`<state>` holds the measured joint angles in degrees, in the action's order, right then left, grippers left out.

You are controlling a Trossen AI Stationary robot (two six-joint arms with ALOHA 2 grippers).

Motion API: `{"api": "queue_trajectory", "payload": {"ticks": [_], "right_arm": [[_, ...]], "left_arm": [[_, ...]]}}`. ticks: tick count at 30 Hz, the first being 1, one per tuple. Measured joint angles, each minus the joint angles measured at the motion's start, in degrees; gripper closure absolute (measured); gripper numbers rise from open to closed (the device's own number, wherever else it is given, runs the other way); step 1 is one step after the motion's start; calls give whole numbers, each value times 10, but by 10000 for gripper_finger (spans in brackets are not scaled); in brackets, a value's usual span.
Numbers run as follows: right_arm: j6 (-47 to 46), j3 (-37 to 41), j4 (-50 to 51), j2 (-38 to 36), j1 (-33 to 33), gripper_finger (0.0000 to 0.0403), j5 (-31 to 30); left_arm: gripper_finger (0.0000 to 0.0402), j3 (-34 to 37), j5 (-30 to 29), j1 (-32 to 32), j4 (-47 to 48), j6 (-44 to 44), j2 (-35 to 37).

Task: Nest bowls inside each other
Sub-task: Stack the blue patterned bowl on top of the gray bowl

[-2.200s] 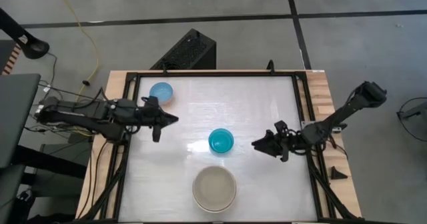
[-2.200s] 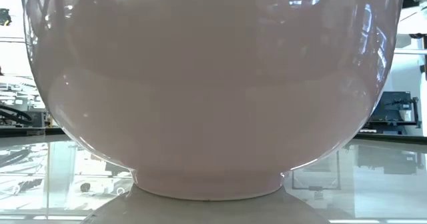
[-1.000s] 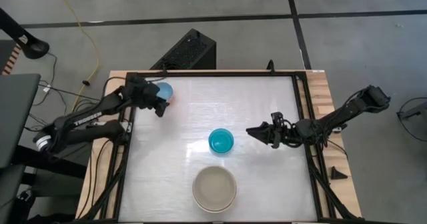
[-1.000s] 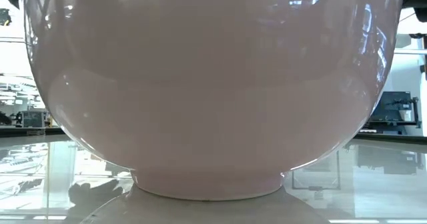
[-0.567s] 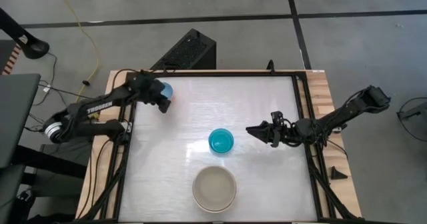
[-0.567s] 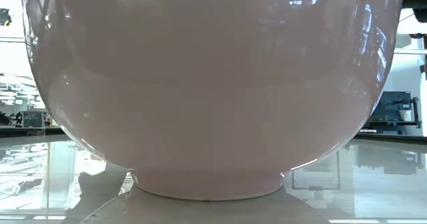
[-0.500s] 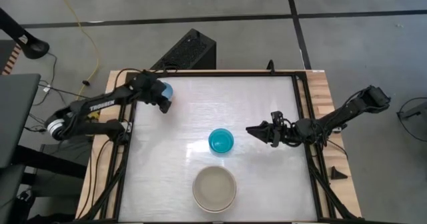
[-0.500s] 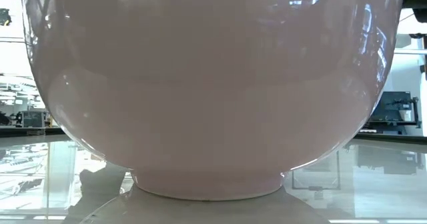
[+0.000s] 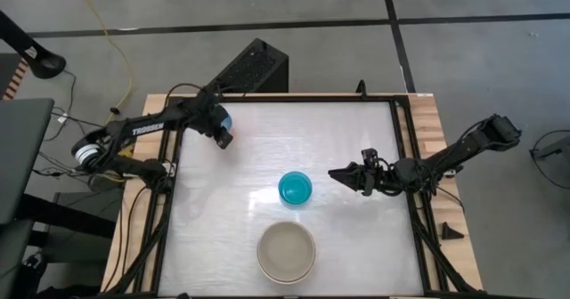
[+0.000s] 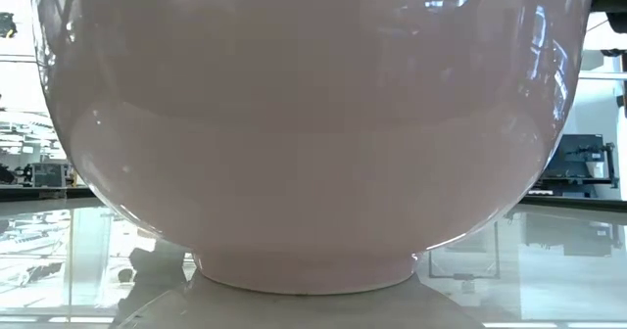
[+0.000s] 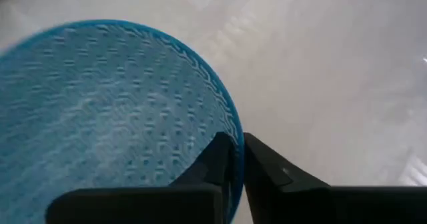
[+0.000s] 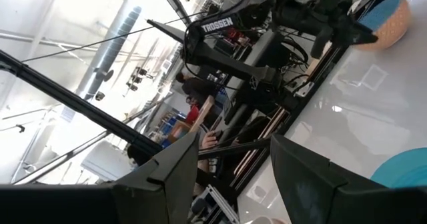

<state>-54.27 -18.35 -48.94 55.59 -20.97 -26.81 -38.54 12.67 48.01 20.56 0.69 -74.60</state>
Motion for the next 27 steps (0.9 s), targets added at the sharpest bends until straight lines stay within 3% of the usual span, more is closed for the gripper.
{"api": "queue_trajectory", "payload": {"ticks": [11,17,27], "right_arm": [[8,0,6,0,0,182,0],[8,0,14,0,2,182,0],[19,0,20,0,1,182,0]], "left_arm": [[400,-90,-21,-36,105,-19,67],[401,-116,-18,-79,121,31,144],[401,-117,-28,-234,144,172,265]]}}
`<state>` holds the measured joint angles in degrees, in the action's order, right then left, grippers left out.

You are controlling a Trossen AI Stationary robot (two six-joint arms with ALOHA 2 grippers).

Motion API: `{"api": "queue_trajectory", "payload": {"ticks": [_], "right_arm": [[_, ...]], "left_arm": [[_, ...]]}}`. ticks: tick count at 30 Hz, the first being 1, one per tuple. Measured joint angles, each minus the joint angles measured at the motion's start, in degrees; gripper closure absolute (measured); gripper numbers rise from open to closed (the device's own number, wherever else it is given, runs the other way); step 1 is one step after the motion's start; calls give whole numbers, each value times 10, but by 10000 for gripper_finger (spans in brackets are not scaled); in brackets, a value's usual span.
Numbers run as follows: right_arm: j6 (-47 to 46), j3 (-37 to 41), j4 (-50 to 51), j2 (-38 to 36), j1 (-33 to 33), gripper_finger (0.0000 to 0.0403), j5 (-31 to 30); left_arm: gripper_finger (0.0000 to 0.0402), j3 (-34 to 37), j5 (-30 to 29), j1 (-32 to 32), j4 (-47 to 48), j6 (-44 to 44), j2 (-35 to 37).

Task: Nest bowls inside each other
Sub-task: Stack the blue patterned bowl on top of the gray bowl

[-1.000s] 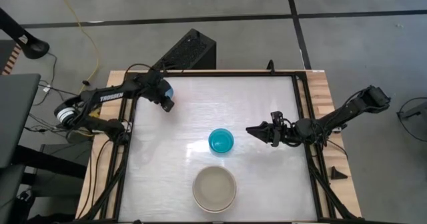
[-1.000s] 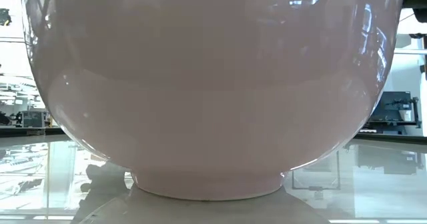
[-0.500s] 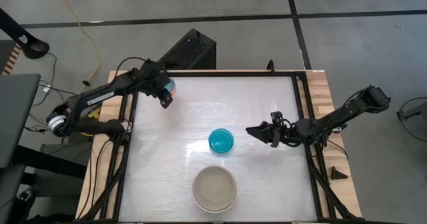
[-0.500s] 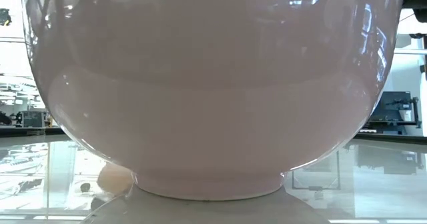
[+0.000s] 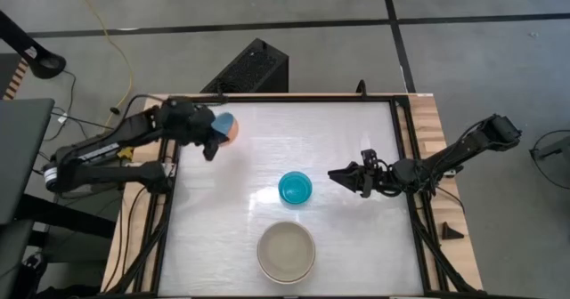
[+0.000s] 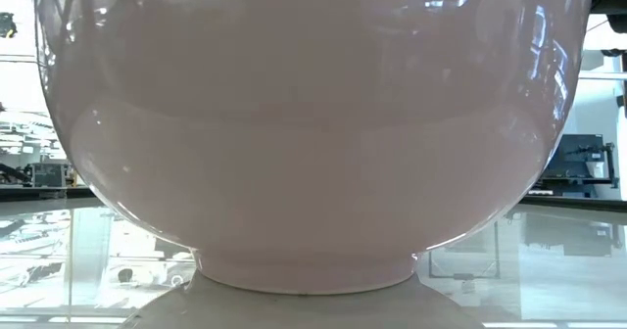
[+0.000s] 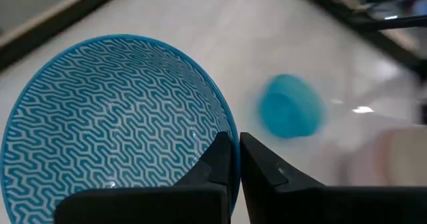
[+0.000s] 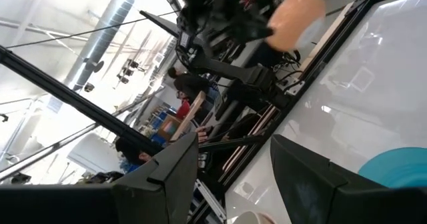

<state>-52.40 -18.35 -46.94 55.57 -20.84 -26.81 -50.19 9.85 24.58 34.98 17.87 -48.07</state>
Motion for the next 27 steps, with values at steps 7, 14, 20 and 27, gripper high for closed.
{"api": "queue_trajectory", "payload": {"ticks": [7,14,20,27], "right_arm": [[5,0,2,0,3,182,11],[-15,0,2,0,4,182,45],[-16,0,2,-1,4,182,57],[-15,0,2,-1,4,182,78]], "left_arm": [[401,0,-20,-155,-44,96,17],[401,0,-46,-341,-228,180,-40],[401,0,-76,-481,-345,224,-120],[401,-30,-134,-572,-404,220,-227]]}}
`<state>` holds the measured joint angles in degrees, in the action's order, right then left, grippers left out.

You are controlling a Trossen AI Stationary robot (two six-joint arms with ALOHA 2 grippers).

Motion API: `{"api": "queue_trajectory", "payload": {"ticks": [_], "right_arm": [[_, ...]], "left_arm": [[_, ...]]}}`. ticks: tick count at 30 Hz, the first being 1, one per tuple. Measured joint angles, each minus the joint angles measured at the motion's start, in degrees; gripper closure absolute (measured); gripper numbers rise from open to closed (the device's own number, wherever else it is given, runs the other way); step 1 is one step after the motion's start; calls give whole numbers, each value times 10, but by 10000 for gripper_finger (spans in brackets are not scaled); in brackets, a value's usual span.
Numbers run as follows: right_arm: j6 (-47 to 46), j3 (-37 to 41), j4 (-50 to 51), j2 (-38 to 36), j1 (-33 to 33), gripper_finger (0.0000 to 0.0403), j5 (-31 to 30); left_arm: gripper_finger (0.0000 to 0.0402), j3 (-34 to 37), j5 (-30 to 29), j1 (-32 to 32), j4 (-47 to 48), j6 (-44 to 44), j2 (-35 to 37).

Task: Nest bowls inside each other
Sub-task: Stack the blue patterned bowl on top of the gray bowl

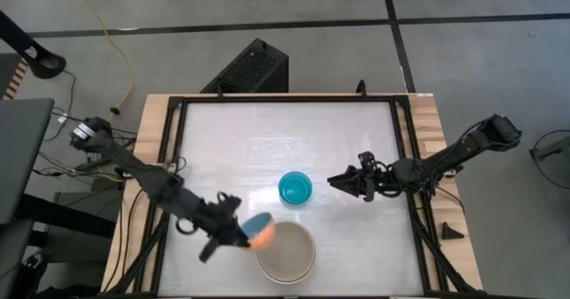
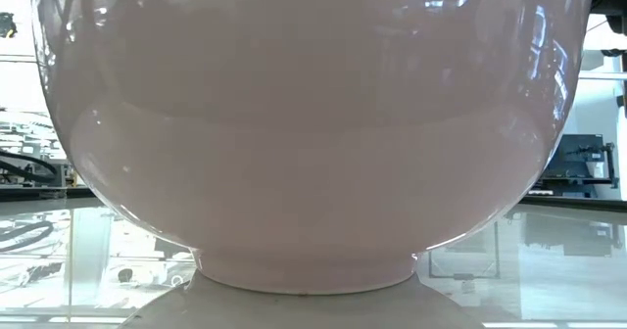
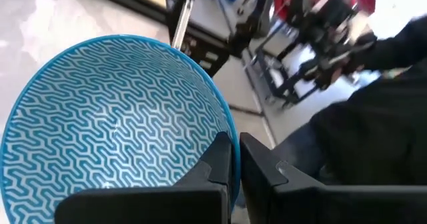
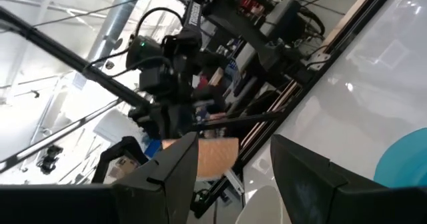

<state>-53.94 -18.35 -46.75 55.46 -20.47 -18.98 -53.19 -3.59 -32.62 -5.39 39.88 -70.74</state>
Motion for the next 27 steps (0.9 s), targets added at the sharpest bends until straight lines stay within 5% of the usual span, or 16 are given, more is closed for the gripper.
{"api": "queue_trajectory", "payload": {"ticks": [17,27], "right_arm": [[43,0,0,-46,0,182,43],[47,0,103,-140,-2,182,71]], "left_arm": [[401,-383,-16,2,356,-180,-311],[401,-468,15,22,444,-237,-419]]}}
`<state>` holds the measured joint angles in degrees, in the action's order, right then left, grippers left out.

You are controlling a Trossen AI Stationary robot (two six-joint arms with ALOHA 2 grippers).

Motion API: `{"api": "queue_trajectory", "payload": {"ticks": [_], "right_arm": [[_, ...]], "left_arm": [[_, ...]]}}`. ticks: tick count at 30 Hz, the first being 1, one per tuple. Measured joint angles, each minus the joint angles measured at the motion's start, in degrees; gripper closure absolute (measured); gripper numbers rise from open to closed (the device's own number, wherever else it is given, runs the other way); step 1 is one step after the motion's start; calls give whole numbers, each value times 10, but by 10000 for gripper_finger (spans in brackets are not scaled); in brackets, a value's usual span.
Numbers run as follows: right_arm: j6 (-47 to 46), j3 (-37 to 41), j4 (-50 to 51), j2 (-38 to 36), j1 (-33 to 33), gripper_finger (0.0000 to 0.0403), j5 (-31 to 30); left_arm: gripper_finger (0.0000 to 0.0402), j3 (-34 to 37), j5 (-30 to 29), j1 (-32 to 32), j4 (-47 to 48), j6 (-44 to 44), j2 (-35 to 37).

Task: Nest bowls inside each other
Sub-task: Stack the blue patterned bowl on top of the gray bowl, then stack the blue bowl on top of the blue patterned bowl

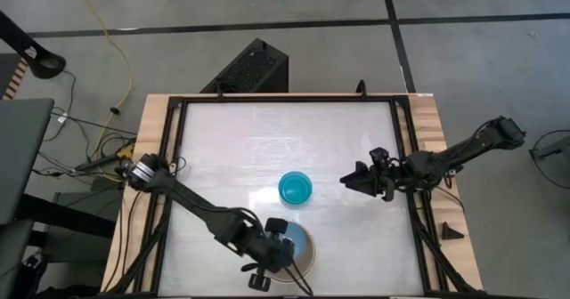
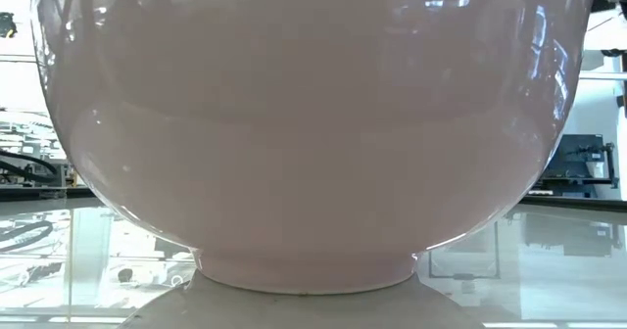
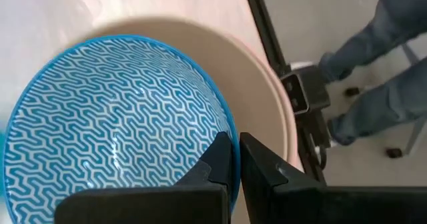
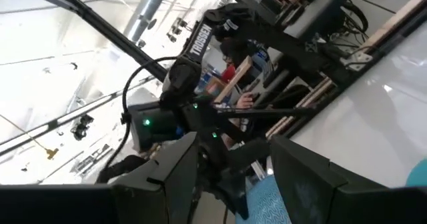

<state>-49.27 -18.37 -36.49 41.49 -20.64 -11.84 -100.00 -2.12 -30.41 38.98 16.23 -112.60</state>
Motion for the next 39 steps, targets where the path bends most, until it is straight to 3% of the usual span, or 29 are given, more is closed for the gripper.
{"api": "queue_trajectory", "payload": {"ticks": [10,19,34,39], "right_arm": [[2,0,81,-76,0,182,0],[3,0,108,-99,0,182,0],[7,0,113,-100,0,182,1],[7,0,112,-100,-2,182,23]], "left_arm": [[401,0,14,8,0,-6,-30],[398,-1,58,22,-14,-11,-38],[290,-1,143,25,-23,29,-38],[259,0,195,43,-46,66,-32]]}}
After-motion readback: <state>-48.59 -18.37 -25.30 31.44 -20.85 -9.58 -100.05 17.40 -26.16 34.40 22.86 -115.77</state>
